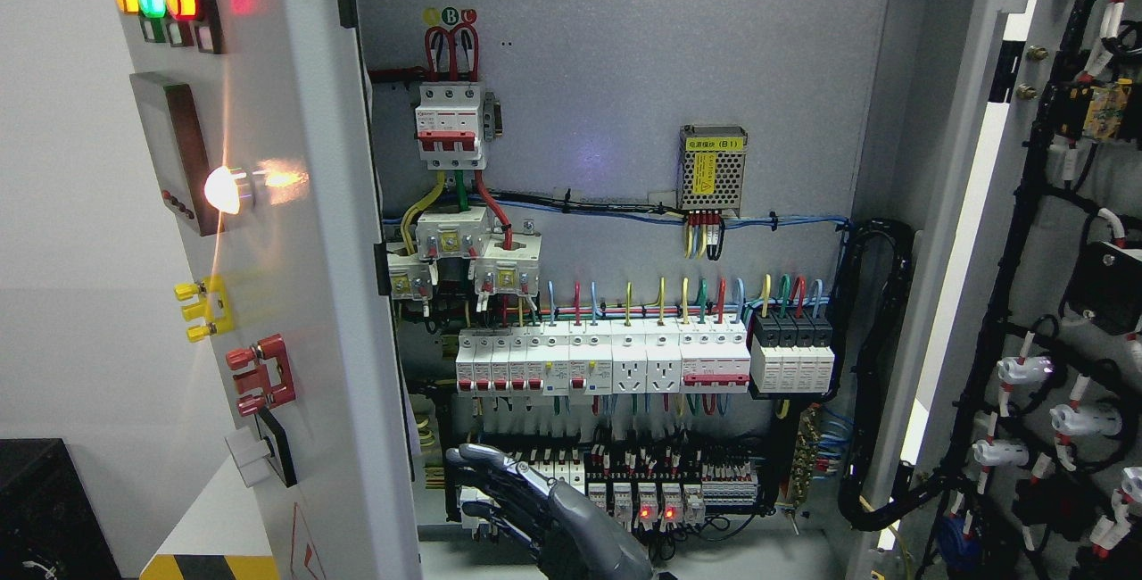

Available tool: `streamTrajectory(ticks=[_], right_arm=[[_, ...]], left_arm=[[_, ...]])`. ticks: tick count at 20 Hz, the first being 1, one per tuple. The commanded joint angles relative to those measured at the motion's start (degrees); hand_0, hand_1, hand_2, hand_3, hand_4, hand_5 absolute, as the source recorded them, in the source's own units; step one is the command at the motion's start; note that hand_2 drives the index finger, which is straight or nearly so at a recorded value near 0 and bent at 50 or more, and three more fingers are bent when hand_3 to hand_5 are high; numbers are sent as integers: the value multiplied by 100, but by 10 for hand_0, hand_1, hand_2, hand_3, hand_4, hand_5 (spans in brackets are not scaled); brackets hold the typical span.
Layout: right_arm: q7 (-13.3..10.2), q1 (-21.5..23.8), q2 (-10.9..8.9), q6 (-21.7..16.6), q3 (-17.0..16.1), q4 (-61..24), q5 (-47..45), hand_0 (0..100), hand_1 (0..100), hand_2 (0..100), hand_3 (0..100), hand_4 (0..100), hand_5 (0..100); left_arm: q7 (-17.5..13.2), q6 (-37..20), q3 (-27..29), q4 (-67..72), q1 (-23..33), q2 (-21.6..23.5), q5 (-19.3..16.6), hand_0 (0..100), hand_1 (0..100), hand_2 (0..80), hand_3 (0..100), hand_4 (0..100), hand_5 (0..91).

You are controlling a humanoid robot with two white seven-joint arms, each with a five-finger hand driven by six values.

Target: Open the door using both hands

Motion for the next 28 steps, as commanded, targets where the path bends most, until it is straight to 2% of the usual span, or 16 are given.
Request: streamTrajectory(ticks=[1, 4, 22, 28], right_arm=[[2, 150, -105, 17, 422, -321, -72, 192, 0, 0, 0, 0, 0], [2, 176, -220, 9, 475, -347, -72, 192, 0, 0, 0, 0, 0], [-7, 106, -220, 70, 836, -444, -72, 192, 0, 0, 0, 0, 0], [-7, 45, -185, 79, 1116, -435, -72, 192, 0, 0, 0, 0, 0]], left_arm=[[4, -5, 0, 0, -17, 0, 0, 0, 0, 0, 0, 0, 0], [4, -5, 0, 0, -17, 0, 0, 0, 0, 0, 0, 0, 0], [4, -5, 0, 0, -17, 0, 0, 0, 0, 0, 0, 0, 0], [4, -5, 0, 0, -17, 0, 0, 0, 0, 0, 0, 0, 0]])
